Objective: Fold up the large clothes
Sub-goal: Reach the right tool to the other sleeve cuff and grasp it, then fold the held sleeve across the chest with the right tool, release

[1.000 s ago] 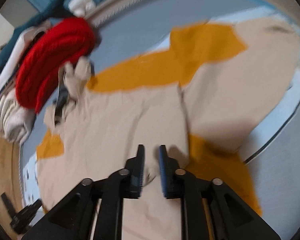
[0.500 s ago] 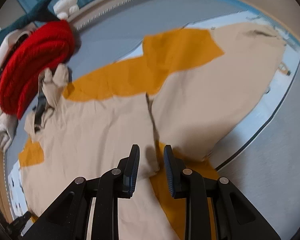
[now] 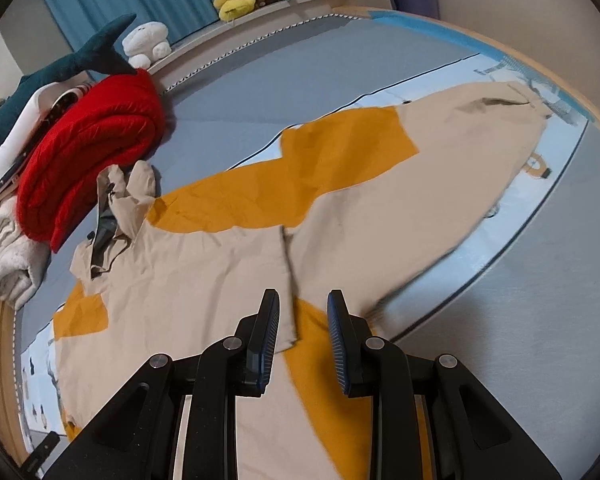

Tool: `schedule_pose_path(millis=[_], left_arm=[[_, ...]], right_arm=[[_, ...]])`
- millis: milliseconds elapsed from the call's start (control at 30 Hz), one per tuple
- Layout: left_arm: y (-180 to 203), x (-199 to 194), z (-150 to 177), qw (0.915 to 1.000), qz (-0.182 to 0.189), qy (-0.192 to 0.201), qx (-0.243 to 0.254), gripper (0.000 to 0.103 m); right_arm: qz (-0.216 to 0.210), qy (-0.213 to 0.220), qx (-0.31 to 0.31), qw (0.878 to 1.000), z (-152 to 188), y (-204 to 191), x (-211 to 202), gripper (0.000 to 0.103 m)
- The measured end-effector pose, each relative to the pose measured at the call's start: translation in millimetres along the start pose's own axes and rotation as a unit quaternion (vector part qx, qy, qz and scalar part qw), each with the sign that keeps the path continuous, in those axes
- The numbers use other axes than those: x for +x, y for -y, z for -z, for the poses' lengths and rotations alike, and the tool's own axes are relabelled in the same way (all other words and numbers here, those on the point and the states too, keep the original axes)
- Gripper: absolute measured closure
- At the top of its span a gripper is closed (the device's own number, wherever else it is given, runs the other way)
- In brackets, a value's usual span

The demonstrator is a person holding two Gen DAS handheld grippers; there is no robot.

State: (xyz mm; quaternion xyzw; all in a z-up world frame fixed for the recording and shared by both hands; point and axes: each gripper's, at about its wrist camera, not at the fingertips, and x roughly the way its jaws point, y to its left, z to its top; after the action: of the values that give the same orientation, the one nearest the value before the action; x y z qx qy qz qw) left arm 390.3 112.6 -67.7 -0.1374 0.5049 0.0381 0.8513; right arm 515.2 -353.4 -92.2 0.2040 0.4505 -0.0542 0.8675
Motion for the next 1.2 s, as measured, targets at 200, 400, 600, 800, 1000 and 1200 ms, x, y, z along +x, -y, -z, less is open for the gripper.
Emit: schedule_pose_path(millis=[200,400,600,800,1000,1200], left_arm=[[18,3,1,0.9998,0.014,0.000,0.015,0.090],[35,11,-14,0.9991,0.034,0.006,0.024,0.090],[38,25,-20,0.9990,0.034,0.000,0.029,0.090],[33,37,-22,0.9994,0.025,-0.003,0.024,0.090],[29,50,-18,0.9995,0.023,-0.017,0.015,0.090],[30,53,-16,0.9992,0.020,-0.020,0.027,0.090]], right_arm=[[0.018,0.046,0.001,0.999,-22,54,-24,0.081],[0.050,0.104,0.040,0.992,-65,130,-64,0.083],[0.069,0.106,0.097,0.987,-113,215,-45,0.082],[0.058,0.058,0.131,0.988,-146,286,25,0.082],[0.048,0.039,0.181,0.981,-152,325,75,0.082],[0.033,0.037,0.234,0.971,-153,349,106,0.082]])
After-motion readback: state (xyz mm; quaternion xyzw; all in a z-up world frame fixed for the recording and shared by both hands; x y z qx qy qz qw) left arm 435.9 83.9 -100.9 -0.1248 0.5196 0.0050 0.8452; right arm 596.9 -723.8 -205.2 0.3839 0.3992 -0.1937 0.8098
